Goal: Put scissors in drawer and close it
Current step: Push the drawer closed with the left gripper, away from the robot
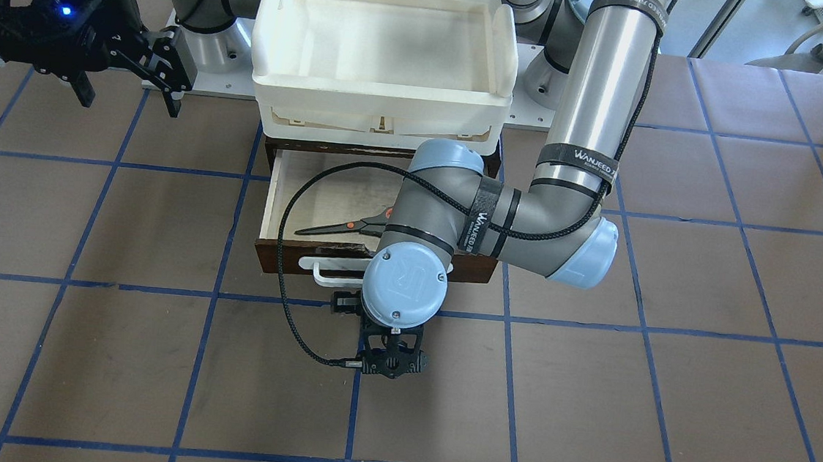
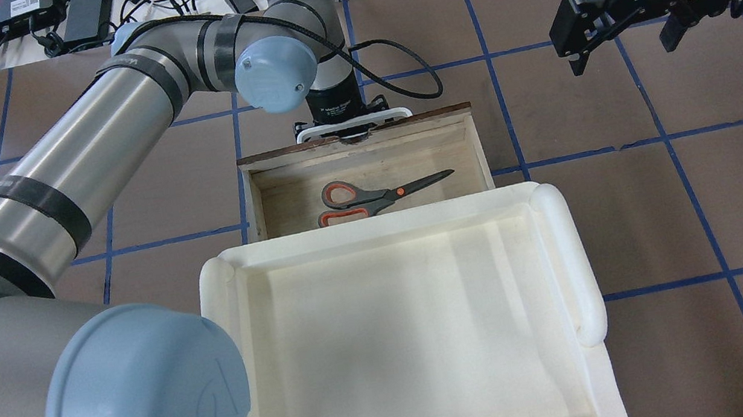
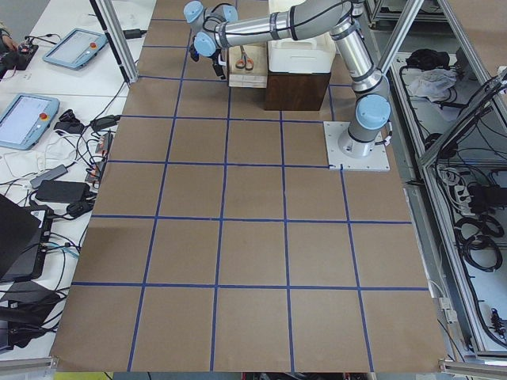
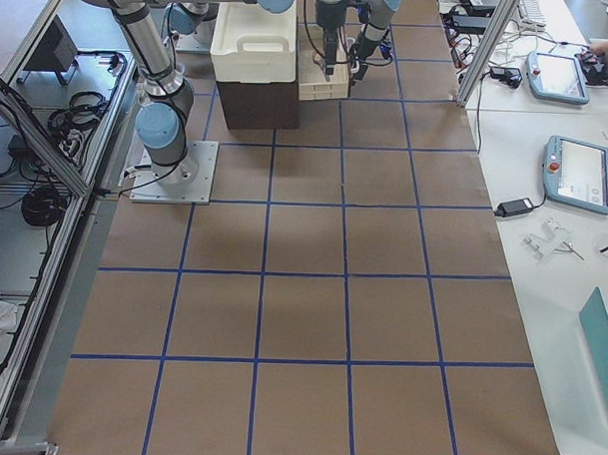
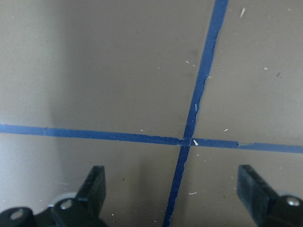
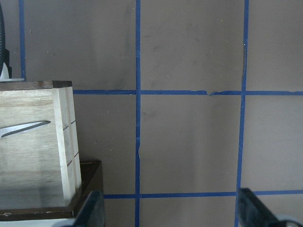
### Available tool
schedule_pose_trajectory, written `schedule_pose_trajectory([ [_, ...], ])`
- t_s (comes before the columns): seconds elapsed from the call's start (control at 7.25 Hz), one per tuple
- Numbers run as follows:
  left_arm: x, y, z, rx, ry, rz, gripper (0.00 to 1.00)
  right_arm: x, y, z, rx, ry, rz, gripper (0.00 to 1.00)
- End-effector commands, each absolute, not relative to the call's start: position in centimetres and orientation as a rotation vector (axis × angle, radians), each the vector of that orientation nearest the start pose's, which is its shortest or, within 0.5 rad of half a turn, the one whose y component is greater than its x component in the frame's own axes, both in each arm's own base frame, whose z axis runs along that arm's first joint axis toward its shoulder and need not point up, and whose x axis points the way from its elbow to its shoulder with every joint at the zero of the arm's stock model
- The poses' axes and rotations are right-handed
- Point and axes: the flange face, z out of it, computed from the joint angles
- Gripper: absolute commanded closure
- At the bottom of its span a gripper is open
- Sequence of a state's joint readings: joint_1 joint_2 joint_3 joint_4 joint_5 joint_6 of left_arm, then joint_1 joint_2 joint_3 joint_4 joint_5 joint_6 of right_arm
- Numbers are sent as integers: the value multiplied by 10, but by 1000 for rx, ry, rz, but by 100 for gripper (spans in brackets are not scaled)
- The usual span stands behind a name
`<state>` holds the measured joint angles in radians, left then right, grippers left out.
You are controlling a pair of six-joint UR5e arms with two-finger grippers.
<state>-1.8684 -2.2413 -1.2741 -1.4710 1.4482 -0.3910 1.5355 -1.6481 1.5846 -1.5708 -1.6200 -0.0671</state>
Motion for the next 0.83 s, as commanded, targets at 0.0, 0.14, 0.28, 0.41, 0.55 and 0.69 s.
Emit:
schedule_pose_trajectory([
  [0.0,-347,-617,234,-146,3099,452,1,117,-468,520,-180,3135,-111,0],
  [0.14,-345,-611,240,-146,3099,450,1,117,-468,521,-188,3135,-116,0],
  [0.28,-344,-606,245,-146,3101,446,1,118,-468,521,-193,3133,-121,0],
  [0.41,-342,-598,247,-144,3097,457,0,118,-467,522,-193,3132,-121,0],
  [0.55,-344,-586,248,-135,3090,471,0,117,-467,521,-193,3135,-118,0],
  [0.69,-346,-575,254,-120,3087,467,0,118,-467,522,-193,3133,-121,0],
])
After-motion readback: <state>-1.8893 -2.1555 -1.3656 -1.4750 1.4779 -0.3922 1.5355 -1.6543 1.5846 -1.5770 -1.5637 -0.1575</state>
